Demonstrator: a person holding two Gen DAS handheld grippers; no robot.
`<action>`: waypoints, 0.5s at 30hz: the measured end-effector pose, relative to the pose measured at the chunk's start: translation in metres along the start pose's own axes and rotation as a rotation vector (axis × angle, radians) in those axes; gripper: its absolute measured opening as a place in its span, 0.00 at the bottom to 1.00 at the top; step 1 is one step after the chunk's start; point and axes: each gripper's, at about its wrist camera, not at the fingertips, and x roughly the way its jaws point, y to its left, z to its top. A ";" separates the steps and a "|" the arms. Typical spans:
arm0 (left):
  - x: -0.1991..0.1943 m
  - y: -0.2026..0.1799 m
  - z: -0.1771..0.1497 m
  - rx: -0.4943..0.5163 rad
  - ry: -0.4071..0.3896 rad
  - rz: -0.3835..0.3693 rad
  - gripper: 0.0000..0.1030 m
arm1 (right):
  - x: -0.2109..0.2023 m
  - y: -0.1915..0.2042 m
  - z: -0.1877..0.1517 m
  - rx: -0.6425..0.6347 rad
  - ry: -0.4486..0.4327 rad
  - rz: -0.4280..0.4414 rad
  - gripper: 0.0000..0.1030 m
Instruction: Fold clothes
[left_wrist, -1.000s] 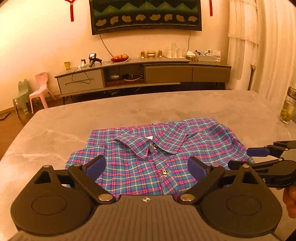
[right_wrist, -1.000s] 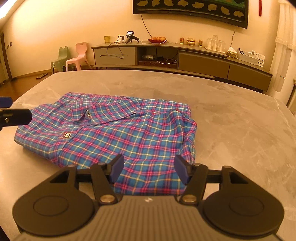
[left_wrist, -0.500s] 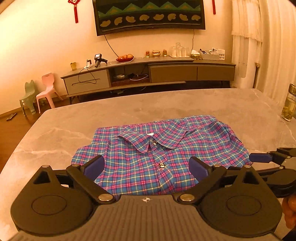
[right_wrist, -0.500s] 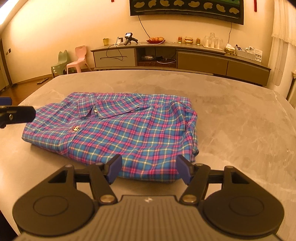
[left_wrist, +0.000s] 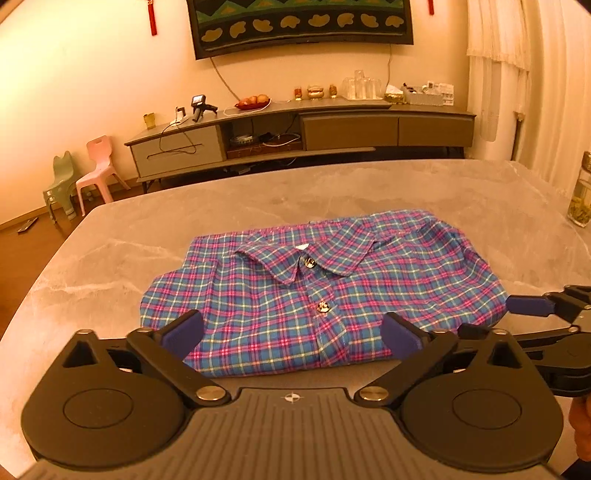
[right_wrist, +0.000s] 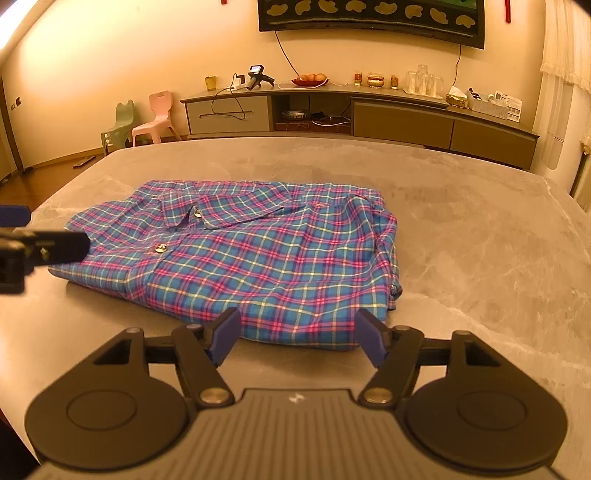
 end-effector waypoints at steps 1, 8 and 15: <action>0.001 -0.001 -0.002 0.002 0.002 0.006 0.99 | -0.001 0.002 -0.001 -0.001 -0.001 0.001 0.69; 0.008 -0.011 -0.017 -0.011 0.031 -0.038 0.99 | -0.003 0.009 -0.005 -0.009 0.002 -0.001 0.73; 0.015 -0.011 -0.027 -0.112 0.081 -0.123 0.99 | -0.003 0.010 -0.007 -0.010 0.005 -0.012 0.76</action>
